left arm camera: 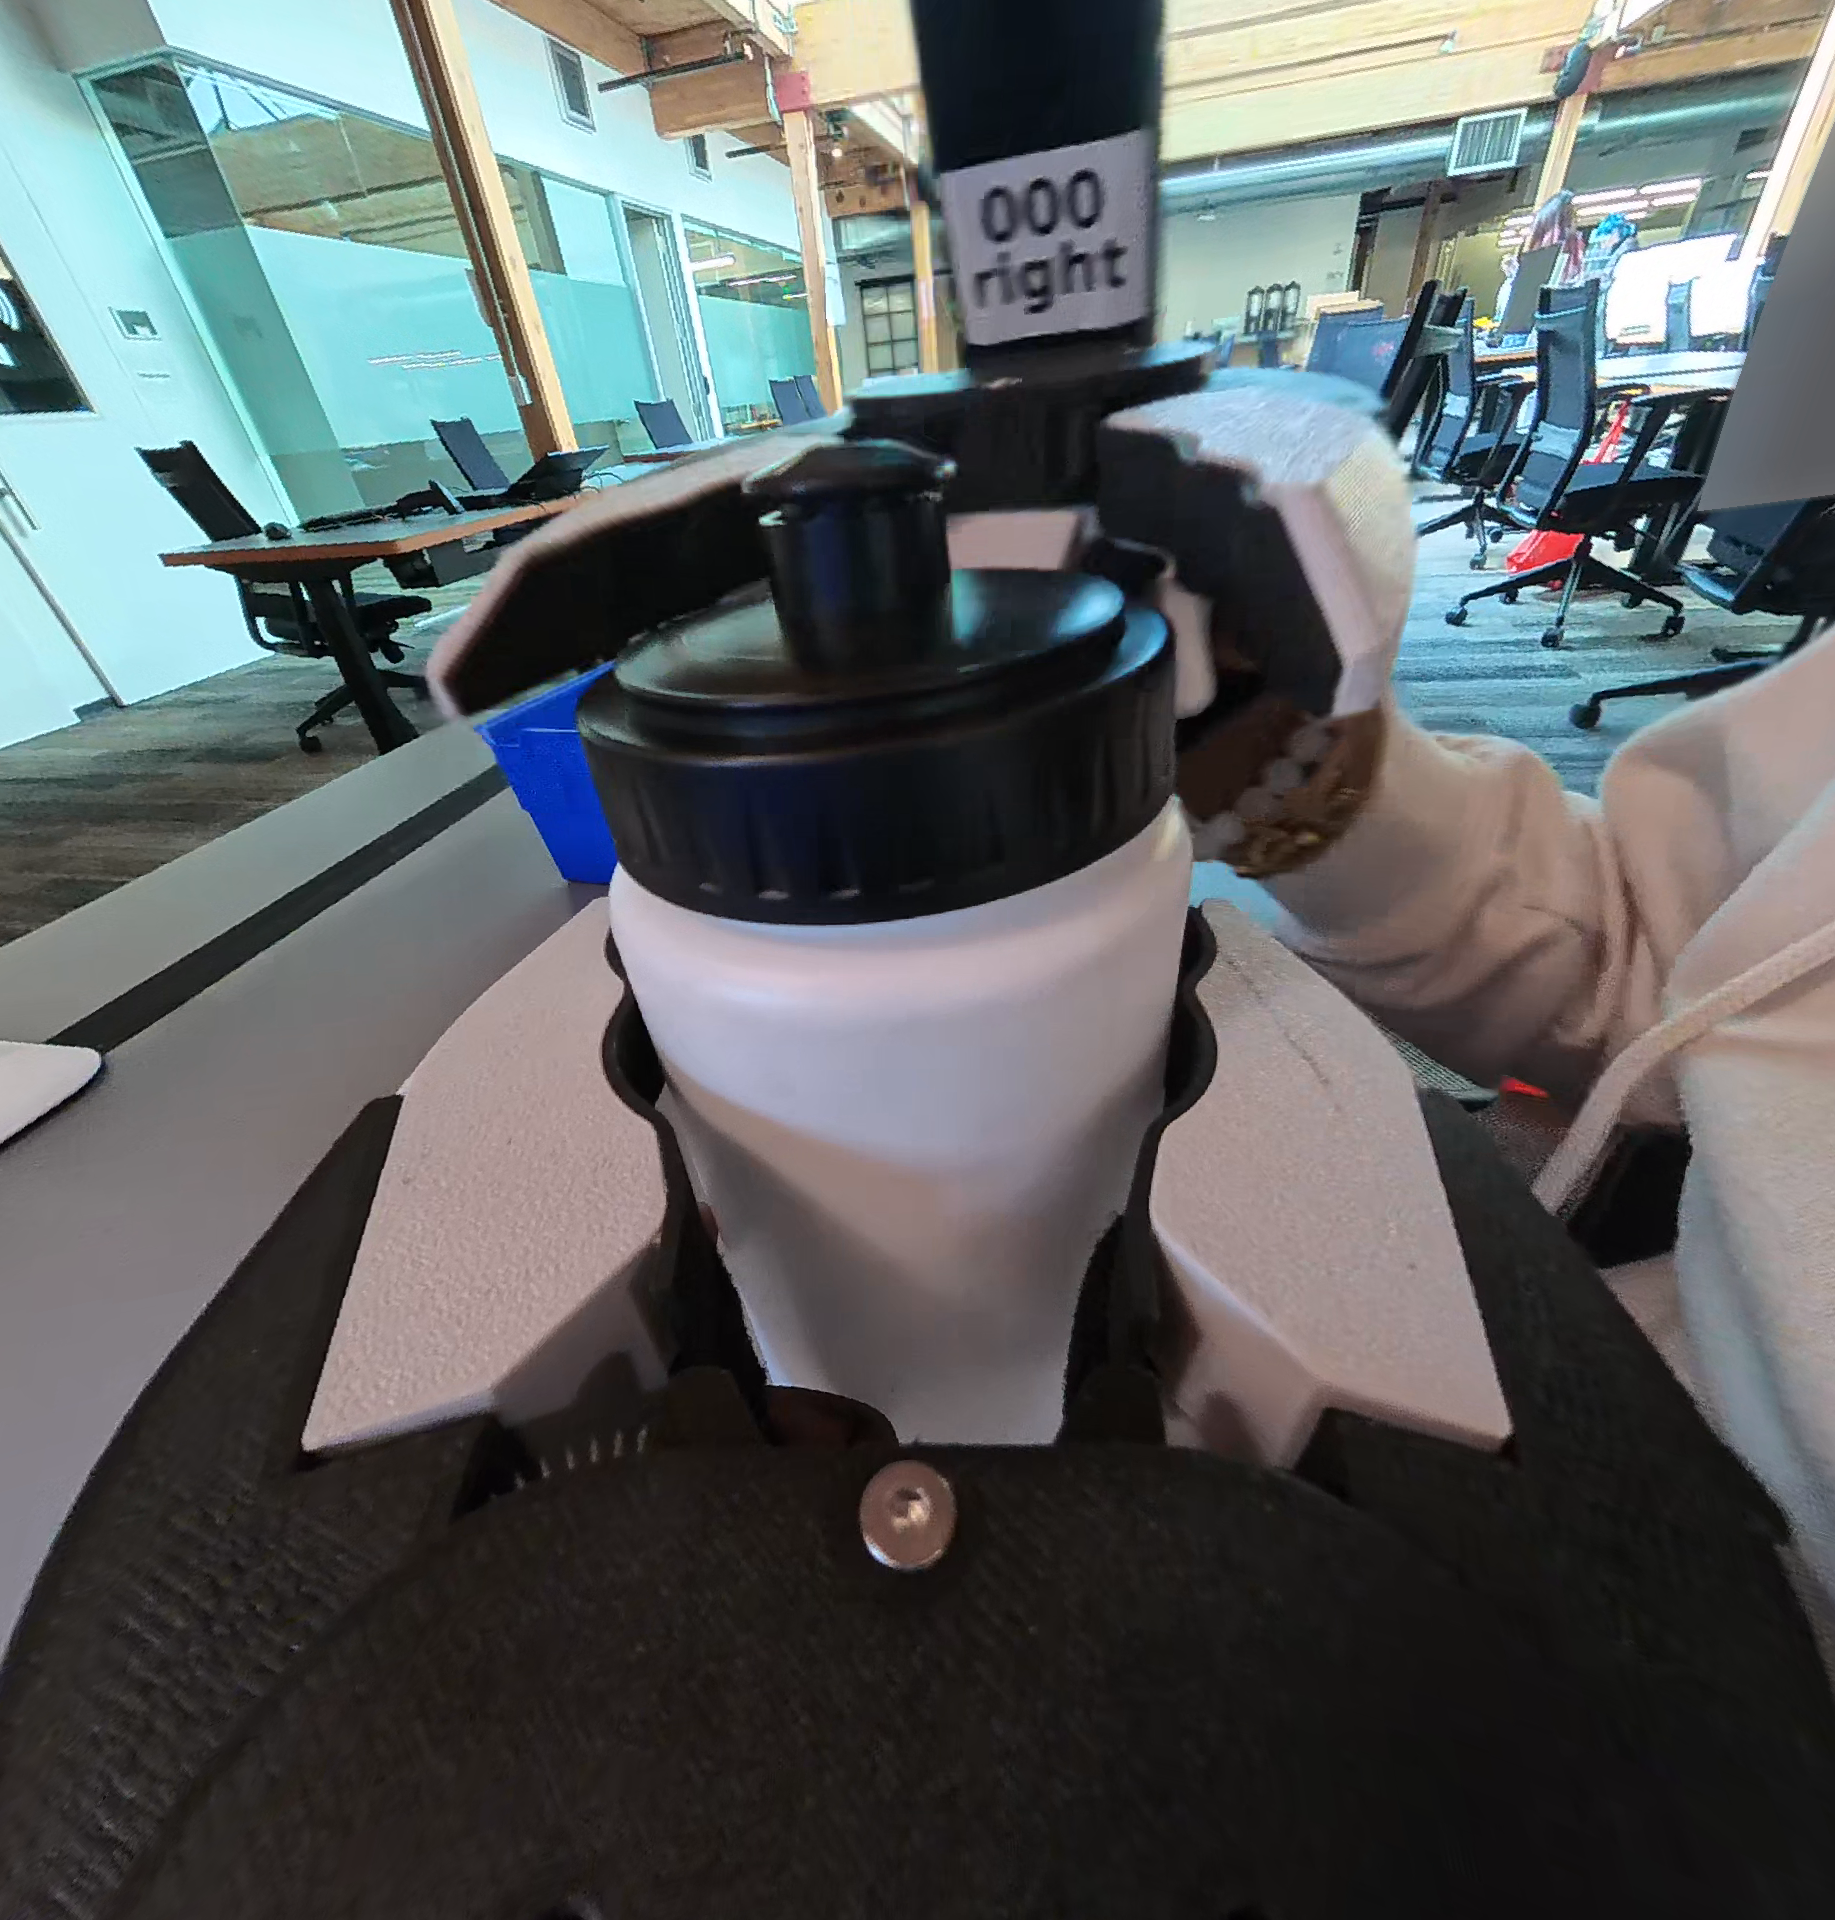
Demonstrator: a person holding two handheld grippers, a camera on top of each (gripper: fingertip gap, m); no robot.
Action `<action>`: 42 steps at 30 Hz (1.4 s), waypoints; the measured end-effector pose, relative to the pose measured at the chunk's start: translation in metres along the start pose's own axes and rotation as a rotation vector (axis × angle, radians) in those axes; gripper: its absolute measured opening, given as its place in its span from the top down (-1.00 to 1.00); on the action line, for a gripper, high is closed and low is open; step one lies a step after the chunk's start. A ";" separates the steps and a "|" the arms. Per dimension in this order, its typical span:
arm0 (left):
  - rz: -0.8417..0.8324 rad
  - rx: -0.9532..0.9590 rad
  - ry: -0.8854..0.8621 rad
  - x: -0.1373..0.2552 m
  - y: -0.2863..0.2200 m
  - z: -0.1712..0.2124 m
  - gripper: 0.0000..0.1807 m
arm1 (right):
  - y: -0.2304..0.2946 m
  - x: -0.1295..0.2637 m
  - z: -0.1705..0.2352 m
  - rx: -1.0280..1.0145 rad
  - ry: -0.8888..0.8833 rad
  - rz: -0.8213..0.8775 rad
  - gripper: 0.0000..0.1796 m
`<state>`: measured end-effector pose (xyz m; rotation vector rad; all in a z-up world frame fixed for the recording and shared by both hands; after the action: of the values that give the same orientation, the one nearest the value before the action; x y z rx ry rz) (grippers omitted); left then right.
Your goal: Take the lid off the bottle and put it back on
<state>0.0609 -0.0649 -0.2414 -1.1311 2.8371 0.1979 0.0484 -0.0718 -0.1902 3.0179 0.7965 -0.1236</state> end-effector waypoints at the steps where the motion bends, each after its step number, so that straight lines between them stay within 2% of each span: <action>1: -0.002 0.000 0.000 0.000 0.000 0.000 -0.07 | 0.000 0.002 -0.002 0.003 -0.012 0.084 -0.08; 4: -0.013 0.001 -0.001 0.000 0.002 0.000 -0.07 | 0.003 0.006 -0.006 0.060 -0.050 0.342 -0.06; 7: -0.015 -0.006 0.002 -0.001 0.001 0.000 -0.07 | 0.007 0.002 -0.005 0.087 -0.052 0.462 0.10; 9: -0.023 0.000 0.002 0.000 0.003 0.000 -0.07 | 0.002 -0.001 0.000 0.085 -0.014 0.467 0.17; 13: -0.023 0.015 -0.004 0.002 0.005 0.000 -0.07 | -0.002 -0.005 0.001 0.014 0.014 0.288 0.17; 20: 0.019 -0.002 0.002 -0.001 -0.001 0.000 -0.07 | 0.004 0.000 0.001 -0.039 -0.009 -0.292 0.17; 23: 0.002 0.014 -0.004 0.001 0.002 0.000 -0.07 | -0.001 -0.003 0.001 -0.065 -0.051 -0.366 0.17; 24: -0.001 0.015 -0.005 0.001 0.003 0.000 -0.07 | -0.003 -0.005 0.000 -0.071 -0.065 -0.337 0.14; 26: -0.004 0.005 -0.003 0.001 0.002 0.000 -0.07 | -0.008 -0.005 -0.008 -0.065 -0.126 -0.202 -0.02; 28: -0.003 -0.003 -0.001 0.000 0.001 0.000 -0.07 | -0.008 -0.001 -0.010 -0.046 -0.144 -0.041 -0.08; 33: -0.013 -0.002 -0.002 0.000 0.002 0.000 -0.07 | 0.009 -0.006 0.001 0.077 -0.042 0.287 -0.03; 35: -0.015 -0.006 0.001 0.000 0.002 0.000 -0.07 | 0.003 -0.004 0.004 0.124 0.007 0.375 0.16; 38: -0.013 0.005 -0.002 0.001 0.003 0.000 -0.07 | 0.001 -0.005 0.004 0.087 0.032 0.247 0.16; 42: 0.012 -0.003 0.002 0.000 0.000 0.000 -0.07 | 0.005 -0.003 0.004 0.059 0.041 -0.074 0.16</action>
<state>0.0611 -0.0649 -0.2414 -1.1149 2.8467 0.2018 0.0481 -0.0772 -0.1937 3.0565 0.9241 -0.0884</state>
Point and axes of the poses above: each gripper's, where its closed fingertips meet, x back along the fingers, z out of its underside, y = z × x across the jaws, the point moved 2 cm from there along x, back along the fingers, and after that the axes turned 9 degrees about -y, right-handed, at the moved point
